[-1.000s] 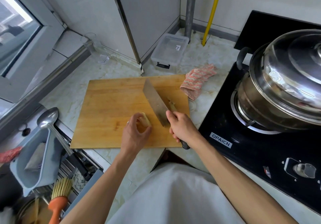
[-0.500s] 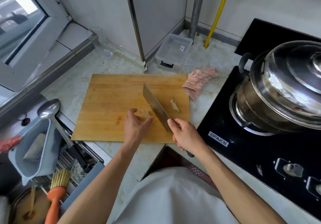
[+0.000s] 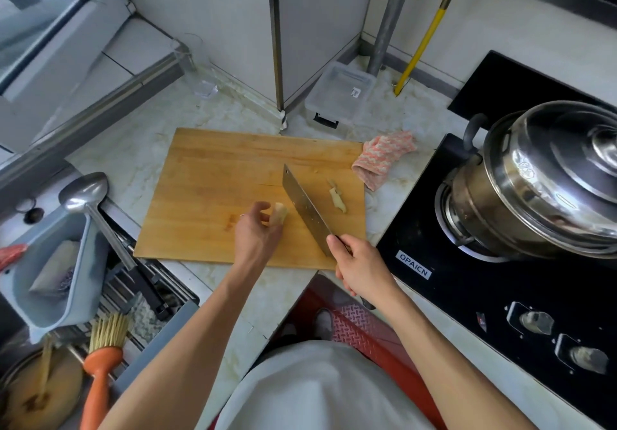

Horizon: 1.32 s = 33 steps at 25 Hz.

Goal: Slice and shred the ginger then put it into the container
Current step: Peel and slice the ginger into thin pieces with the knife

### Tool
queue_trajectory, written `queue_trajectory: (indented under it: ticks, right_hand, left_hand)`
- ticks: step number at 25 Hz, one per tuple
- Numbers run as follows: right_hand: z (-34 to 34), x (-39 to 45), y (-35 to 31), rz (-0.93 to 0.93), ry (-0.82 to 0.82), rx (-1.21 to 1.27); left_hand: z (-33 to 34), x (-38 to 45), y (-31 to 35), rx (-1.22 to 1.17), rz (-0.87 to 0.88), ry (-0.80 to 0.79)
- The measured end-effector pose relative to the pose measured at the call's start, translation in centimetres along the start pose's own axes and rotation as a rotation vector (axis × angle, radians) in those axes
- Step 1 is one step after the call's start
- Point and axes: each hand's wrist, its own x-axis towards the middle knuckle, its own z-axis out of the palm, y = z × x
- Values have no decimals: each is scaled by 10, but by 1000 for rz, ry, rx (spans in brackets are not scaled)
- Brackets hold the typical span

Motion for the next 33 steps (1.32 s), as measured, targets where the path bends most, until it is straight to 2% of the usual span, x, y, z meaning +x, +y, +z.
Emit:
queue_trajectory:
  ticks: [5, 11, 15, 18, 22, 24, 28, 31, 33]
  right_hand:
    - [4, 4, -6, -28, 4, -46]
    - [2, 4, -9, -59, 7, -122]
    - [-1, 4, -7, -65, 4, -137]
    - [-1, 4, -8, -67, 11, -121]
    - [-4, 7, -12, -70, 15, -60]
    - [-4, 7, -14, -80, 4, -59]
    - [-1, 7, -16, -87, -27, -86]
    - [2, 6, -18, -87, -58, -92]
    - [5, 4, -20, -92, -69, -95]
  left_hand:
    - [5, -4, -1, 20, 23, -8]
    - [-8, 7, -5, 282, 270, -68]
    - [-10, 12, -13, 294, 358, -100]
    - [-16, 16, -11, 131, 249, -137]
    - [-27, 19, -7, -403, -30, -232]
    - [-29, 18, -4, -570, -140, -231]
    - [-18, 23, -8, -482, -242, -80]
    - [-11, 23, -7, -268, -232, 35]
    - [-6, 19, -2, -178, -242, 54]
